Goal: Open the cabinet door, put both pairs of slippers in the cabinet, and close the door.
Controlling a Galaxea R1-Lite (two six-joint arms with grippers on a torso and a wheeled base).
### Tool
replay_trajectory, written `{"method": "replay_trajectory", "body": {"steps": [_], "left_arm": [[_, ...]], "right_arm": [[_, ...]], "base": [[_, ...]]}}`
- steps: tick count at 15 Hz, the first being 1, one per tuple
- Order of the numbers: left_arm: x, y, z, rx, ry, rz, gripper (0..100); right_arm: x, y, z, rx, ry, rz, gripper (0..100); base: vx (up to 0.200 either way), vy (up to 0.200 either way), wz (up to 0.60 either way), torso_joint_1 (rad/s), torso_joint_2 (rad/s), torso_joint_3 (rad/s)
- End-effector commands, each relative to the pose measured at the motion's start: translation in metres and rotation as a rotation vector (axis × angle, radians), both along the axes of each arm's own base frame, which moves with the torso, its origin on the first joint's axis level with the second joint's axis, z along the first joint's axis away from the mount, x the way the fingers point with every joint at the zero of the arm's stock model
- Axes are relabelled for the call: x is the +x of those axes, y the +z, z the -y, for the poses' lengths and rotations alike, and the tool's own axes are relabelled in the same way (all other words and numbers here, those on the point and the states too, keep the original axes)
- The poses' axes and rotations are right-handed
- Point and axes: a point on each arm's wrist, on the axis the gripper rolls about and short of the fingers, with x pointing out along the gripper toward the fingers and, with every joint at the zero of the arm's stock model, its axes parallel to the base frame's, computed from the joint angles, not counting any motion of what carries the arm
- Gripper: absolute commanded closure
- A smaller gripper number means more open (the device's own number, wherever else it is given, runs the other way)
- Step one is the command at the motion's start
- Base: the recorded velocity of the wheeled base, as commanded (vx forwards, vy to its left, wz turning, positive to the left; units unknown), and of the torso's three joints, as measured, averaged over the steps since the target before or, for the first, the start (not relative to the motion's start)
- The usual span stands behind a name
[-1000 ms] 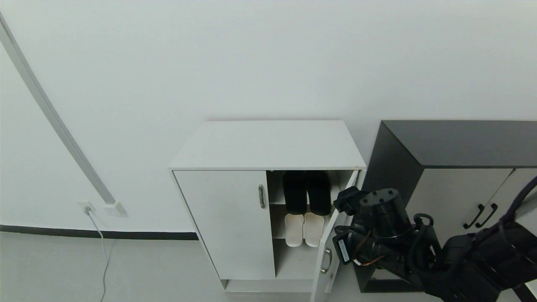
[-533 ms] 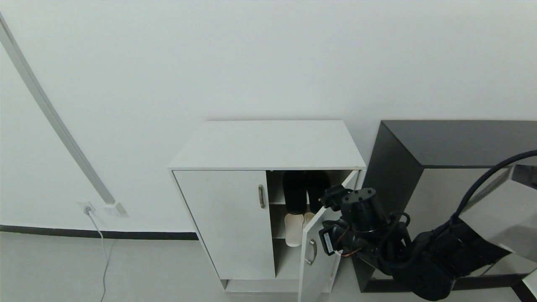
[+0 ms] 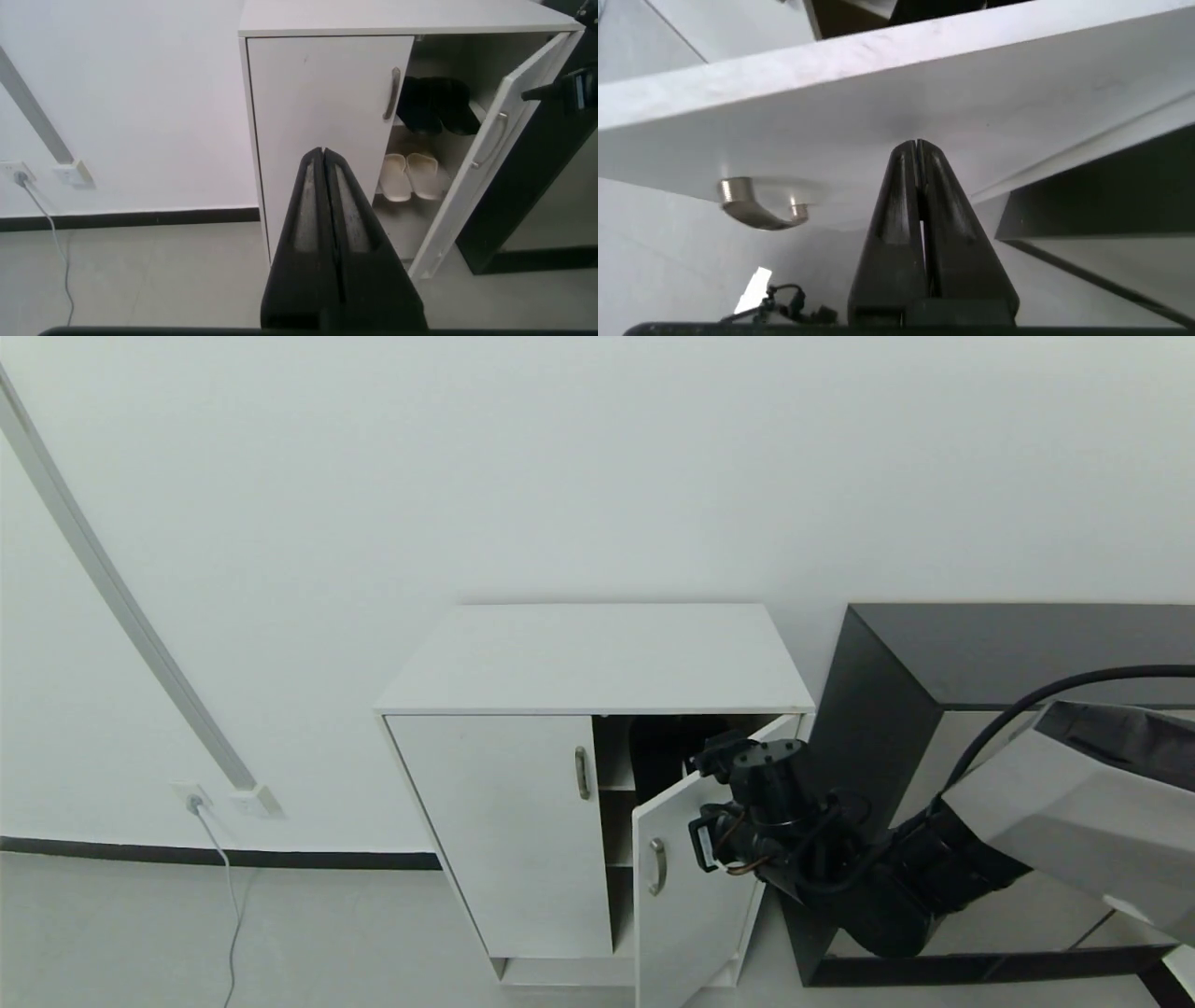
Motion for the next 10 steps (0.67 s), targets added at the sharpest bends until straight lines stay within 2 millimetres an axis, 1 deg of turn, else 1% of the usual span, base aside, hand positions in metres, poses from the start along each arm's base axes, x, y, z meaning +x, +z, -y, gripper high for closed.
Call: {"method": "replay_trajectory", "body": {"steps": [1, 2, 9, 10], "left_arm": [[0.000, 0.000, 0.000, 0.000, 0.000, 0.000, 100], [0.000, 0.000, 0.000, 0.000, 0.000, 0.000, 100], [0.000, 0.000, 0.000, 0.000, 0.001, -0.001, 100], [0.000, 0.000, 0.000, 0.000, 0.000, -0.001, 100]], "right_arm": [[0.008, -0.008, -0.002, -0.002, -0.009, -0.002, 100], [0.014, -0.010, -0.003, 0.007, -0.016, 0.011, 100], [0.039, -0.020, -0.007, 0.029, -0.044, 0.039, 100], [0.042, -0.019, -0.007, 0.035, -0.048, 0.046, 100]], "base": [[0.000, 0.000, 0.00, 0.000, 0.00, 0.000], [0.000, 0.000, 0.00, 0.000, 0.00, 0.000], [0.000, 0.000, 0.00, 0.000, 0.00, 0.000], [0.000, 0.000, 0.00, 0.000, 0.00, 0.000]]}}
